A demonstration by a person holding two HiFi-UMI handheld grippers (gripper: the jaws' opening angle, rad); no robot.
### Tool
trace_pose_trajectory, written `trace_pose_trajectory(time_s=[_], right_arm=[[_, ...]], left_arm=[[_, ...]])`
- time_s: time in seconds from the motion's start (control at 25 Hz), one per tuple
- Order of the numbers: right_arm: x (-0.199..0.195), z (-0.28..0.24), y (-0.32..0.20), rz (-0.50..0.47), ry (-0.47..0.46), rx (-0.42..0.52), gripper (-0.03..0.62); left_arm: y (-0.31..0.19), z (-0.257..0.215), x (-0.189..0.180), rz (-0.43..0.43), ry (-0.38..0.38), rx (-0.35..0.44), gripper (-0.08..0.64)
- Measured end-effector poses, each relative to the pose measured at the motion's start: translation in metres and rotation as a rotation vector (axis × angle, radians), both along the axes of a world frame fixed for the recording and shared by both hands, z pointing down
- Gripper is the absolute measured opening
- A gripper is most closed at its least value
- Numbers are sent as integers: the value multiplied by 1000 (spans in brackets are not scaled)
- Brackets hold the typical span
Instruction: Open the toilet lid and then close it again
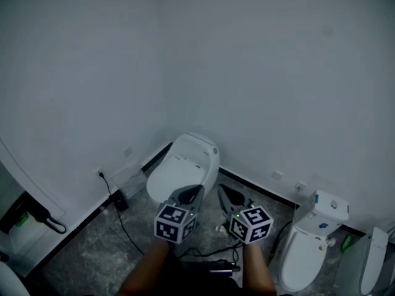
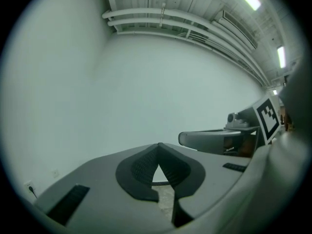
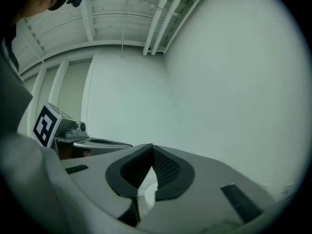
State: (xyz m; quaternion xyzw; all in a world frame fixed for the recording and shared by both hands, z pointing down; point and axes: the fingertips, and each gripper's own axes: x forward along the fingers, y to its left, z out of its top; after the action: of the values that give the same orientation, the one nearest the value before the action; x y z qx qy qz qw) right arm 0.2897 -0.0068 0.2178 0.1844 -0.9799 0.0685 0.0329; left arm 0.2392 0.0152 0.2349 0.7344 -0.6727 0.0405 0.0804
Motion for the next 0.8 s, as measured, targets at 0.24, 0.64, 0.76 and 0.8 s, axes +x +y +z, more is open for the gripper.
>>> trace_pose_trajectory(time_s=[0.24,0.64,0.76,0.8], right_arm=[[13,-6,-6,12,-22,9,8],[17,-16,-14,20,-38,24,8],[19,-14,-17,19,-37,26,8],[20,-14,-17,19,-38,26,8]], left_arm=[[-10,-3,14,15,-18,8,6],[-19,-9,20,32,-31,18,8],[-21,-6,21,29,-31,12,8],[-21,-6,22,28,-32,13,7]])
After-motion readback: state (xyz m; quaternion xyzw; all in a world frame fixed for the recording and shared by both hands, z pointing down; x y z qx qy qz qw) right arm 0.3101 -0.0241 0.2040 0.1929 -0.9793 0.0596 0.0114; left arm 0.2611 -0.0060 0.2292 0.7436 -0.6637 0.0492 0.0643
